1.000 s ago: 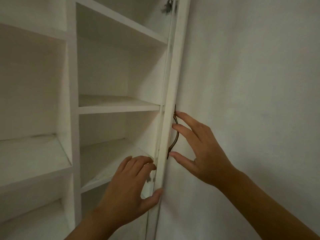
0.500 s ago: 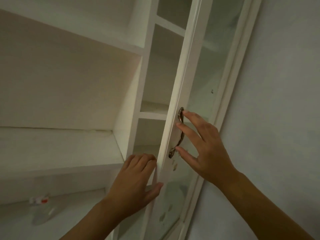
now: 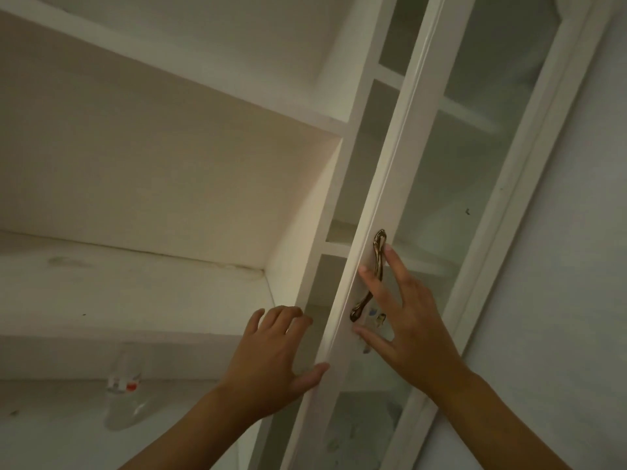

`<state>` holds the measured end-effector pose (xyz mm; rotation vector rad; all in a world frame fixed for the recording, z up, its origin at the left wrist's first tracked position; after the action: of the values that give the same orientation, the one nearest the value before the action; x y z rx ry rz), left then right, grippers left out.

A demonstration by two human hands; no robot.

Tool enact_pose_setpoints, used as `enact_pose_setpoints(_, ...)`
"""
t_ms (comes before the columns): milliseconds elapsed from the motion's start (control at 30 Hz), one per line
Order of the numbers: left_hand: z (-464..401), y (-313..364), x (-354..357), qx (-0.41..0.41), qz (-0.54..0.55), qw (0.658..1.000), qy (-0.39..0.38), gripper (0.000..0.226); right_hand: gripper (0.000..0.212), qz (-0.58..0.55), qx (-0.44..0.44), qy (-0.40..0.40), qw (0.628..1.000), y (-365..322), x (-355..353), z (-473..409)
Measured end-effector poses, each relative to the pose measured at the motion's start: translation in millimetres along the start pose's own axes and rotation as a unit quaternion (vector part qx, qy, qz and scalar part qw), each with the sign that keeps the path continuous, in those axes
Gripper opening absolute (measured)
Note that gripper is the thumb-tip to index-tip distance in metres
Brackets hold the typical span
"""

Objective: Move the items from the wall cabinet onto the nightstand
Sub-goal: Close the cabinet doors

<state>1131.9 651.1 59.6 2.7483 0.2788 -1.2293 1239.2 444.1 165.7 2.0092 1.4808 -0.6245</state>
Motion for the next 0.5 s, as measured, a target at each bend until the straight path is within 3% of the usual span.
enact_pose_setpoints(500,-13.1,-32.0,29.7,-0.033,0.041,0.998,-0.033,0.086,0.100,0.039,0.002,-0.027,0.999,9.1,38.3,-25.9)
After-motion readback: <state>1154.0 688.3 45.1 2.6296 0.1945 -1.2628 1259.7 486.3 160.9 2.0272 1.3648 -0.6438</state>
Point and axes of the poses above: each hand's wrist, its own z-axis away from the middle knuckle, its own x-axis out of the palm, y = z × x, the point moved 1 cm from there along -z, towards the middle knuckle, and after that the axes turned 13 degrees about -z, right-handed, at the moved point
